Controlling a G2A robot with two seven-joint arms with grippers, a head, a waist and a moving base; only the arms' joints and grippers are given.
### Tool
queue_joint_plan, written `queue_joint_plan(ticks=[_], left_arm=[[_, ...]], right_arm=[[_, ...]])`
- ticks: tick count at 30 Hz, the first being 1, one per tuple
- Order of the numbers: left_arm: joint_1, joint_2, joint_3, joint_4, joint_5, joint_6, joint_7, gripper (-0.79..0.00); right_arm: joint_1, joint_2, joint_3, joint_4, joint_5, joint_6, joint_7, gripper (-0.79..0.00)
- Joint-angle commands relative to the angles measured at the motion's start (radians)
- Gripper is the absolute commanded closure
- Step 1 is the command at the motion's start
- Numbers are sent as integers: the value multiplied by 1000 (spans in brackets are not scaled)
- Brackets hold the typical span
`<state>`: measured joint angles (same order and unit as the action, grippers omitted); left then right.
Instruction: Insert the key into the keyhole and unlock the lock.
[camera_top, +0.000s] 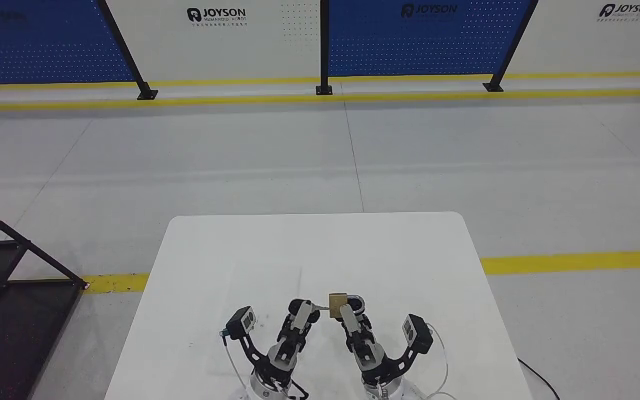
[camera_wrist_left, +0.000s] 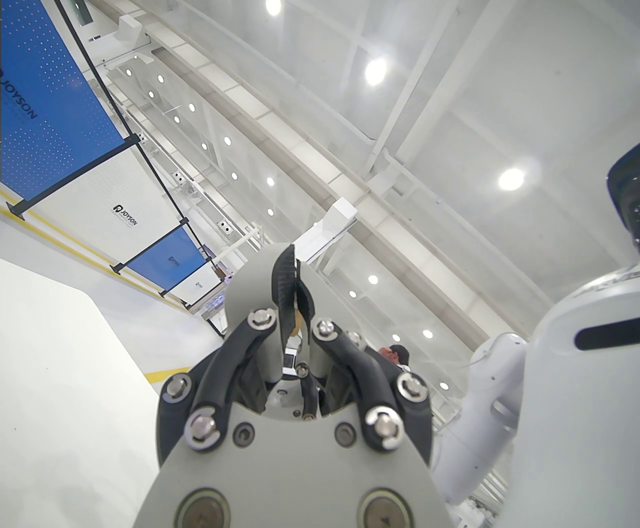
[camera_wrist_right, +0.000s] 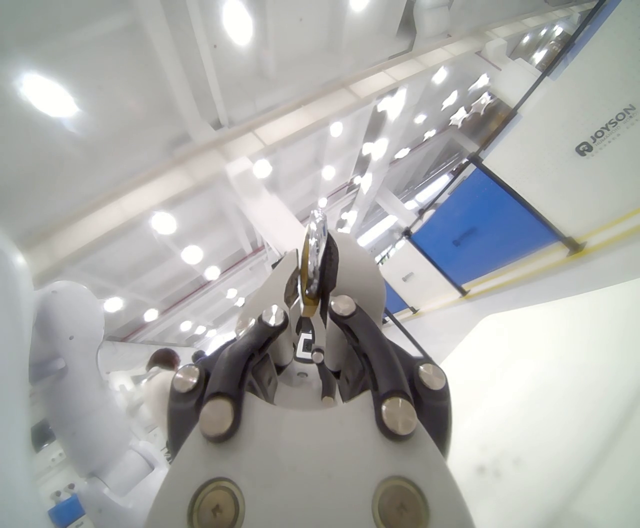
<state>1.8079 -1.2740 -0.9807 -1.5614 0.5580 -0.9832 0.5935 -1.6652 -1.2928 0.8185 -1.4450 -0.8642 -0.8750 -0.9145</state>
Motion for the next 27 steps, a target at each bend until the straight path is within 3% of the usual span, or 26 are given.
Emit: queue_joint_plan(ticks=[1,27], left_arm=[[-2,-2,-3,2,7,4,6,0],[-10,-31,-16,31,132,9,78,0]], right_arm=[[0,0,0,0,0,0,0,0],[-31,-4,34,-51,40,20,131,0]])
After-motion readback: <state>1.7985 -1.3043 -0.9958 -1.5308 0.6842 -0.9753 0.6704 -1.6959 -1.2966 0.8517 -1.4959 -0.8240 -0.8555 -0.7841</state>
